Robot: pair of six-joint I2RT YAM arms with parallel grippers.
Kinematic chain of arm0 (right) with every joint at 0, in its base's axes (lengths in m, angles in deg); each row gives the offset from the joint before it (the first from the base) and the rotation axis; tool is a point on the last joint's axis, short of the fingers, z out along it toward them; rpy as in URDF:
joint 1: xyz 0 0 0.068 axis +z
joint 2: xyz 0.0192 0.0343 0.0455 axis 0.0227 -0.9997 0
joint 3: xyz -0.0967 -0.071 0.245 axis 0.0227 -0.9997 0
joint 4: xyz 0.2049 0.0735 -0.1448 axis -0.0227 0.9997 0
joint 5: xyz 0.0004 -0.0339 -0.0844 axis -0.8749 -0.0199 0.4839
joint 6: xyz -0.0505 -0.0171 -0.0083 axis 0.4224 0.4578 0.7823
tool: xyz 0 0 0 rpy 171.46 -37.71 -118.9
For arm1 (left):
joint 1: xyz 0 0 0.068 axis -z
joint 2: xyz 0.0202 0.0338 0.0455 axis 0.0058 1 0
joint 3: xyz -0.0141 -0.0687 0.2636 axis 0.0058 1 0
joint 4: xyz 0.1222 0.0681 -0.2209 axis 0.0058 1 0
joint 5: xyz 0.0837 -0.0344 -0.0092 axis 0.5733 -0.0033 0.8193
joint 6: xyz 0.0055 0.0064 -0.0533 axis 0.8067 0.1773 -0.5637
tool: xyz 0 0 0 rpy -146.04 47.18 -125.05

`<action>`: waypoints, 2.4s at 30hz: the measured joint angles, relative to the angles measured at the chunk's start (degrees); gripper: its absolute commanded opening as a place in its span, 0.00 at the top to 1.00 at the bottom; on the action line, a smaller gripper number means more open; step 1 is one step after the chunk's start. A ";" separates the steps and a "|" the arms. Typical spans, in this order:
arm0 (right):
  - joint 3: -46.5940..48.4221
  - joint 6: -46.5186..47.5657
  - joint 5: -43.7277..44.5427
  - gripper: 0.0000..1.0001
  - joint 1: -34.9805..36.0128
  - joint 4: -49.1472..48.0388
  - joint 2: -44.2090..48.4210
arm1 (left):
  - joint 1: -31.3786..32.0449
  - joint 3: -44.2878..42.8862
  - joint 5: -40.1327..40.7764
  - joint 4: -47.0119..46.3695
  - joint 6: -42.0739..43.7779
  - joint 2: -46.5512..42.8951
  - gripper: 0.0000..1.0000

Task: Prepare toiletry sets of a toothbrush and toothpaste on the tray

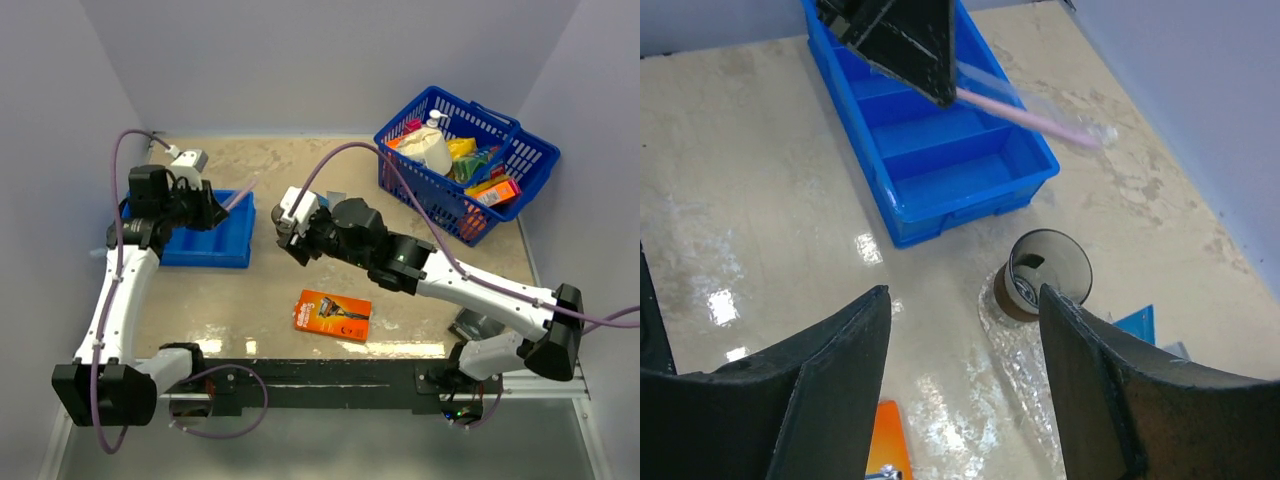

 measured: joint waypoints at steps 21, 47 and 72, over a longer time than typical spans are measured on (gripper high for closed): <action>2.62 16.61 8.57 0.32 4.74 1.49 -6.93 | 19.41 -3.58 -12.17 7.93 4.11 -4.11 0.79; 3.50 20.37 12.57 0.72 4.79 2.71 -11.30 | 21.24 -3.89 -13.53 8.31 4.92 -4.02 0.53; -5.46 11.21 10.05 0.86 2.21 -5.73 -6.14 | 21.42 -1.40 -10.75 -2.38 9.09 -17.38 0.07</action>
